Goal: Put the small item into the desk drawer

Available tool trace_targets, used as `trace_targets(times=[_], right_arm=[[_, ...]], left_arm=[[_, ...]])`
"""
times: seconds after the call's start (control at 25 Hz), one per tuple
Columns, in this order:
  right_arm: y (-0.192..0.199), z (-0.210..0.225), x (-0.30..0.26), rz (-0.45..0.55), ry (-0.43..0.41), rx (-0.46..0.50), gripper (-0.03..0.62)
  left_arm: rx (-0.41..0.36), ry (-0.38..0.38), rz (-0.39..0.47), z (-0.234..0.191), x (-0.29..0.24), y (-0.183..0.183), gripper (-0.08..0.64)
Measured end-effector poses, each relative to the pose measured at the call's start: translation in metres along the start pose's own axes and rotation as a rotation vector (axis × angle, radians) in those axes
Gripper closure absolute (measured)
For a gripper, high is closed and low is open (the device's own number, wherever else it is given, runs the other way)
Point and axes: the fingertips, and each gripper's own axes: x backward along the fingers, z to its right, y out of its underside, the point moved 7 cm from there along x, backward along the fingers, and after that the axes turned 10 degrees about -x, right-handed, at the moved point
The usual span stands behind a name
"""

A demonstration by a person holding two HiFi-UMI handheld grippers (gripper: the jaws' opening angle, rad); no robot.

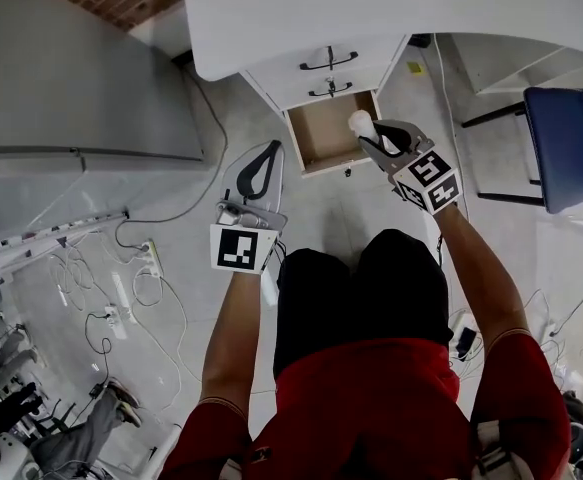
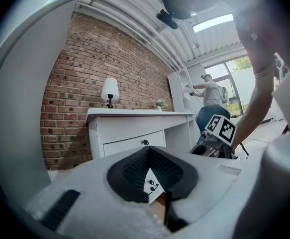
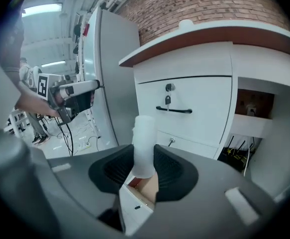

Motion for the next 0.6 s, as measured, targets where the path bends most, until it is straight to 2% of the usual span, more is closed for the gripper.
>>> trace_targets(times=[0.4, 0.6], right_arm=[[0.071, 0.050, -0.081, -0.091, 0.005, 0.048, 0.456], [0.105, 0.067, -0.120, -0.115, -0.001, 0.077, 0.456]], left_arm=[[-0.045, -0.011, -0.008, -0.004, -0.026, 0.089, 0.555], [-0.075, 0.001, 0.031, -0.002, -0.039, 0.124, 0.554]])
